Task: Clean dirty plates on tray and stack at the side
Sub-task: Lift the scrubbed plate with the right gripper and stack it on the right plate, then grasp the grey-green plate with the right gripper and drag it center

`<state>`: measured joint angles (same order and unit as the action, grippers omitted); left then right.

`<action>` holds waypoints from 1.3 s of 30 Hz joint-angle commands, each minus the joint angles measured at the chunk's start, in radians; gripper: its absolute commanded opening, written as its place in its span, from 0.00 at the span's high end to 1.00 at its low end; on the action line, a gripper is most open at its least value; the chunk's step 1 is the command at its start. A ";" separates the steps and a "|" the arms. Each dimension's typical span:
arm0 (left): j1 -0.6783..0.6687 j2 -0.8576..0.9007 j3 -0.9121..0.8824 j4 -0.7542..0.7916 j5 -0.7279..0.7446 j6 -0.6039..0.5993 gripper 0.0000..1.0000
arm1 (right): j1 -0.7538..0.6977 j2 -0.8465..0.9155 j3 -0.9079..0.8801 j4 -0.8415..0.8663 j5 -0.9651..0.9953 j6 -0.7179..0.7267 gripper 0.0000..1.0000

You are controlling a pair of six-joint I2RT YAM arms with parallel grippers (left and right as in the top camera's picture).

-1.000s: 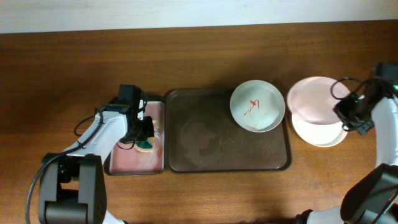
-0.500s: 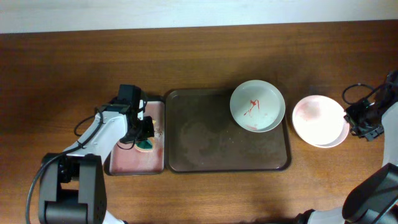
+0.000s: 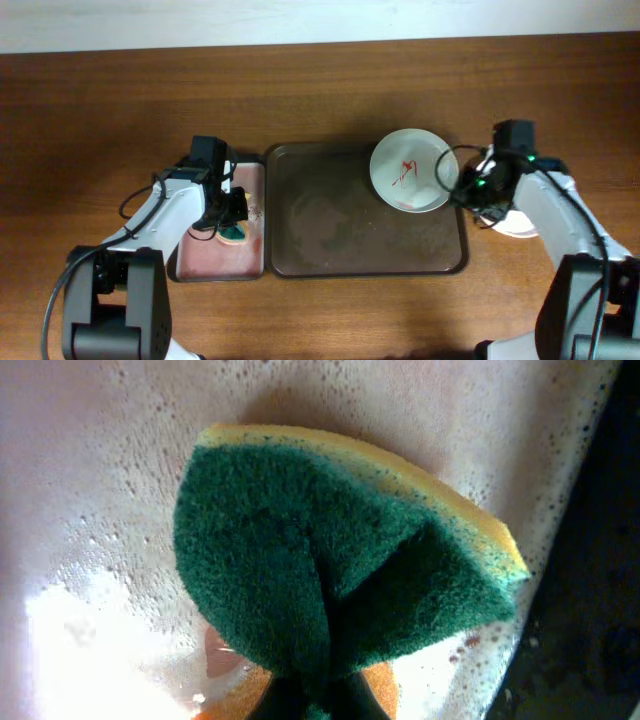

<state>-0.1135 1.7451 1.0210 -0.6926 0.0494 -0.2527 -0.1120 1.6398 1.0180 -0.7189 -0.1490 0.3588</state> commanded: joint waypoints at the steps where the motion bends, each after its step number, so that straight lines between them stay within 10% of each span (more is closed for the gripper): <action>1: 0.005 0.003 -0.005 0.003 0.008 0.015 1.00 | 0.061 -0.010 -0.082 0.094 0.004 0.013 0.49; 21: 0.005 0.003 -0.005 0.003 0.008 0.015 1.00 | 0.224 -0.010 -0.210 0.232 -0.196 0.095 0.93; 28: 0.005 0.003 -0.005 0.000 0.019 0.015 1.00 | 0.439 -0.010 -0.210 0.388 -0.116 0.095 0.73; 36: 0.005 0.001 -0.004 0.004 0.018 0.015 1.00 | 0.440 -0.010 -0.210 0.371 -0.049 0.095 0.92; 39: 0.005 -0.040 0.026 0.004 0.015 0.016 1.00 | 0.440 -0.010 -0.210 0.373 -0.048 0.095 0.75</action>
<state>-0.1135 1.7451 1.0206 -0.6914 0.0532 -0.2527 0.3233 1.6390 0.8112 -0.3481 -0.2180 0.4553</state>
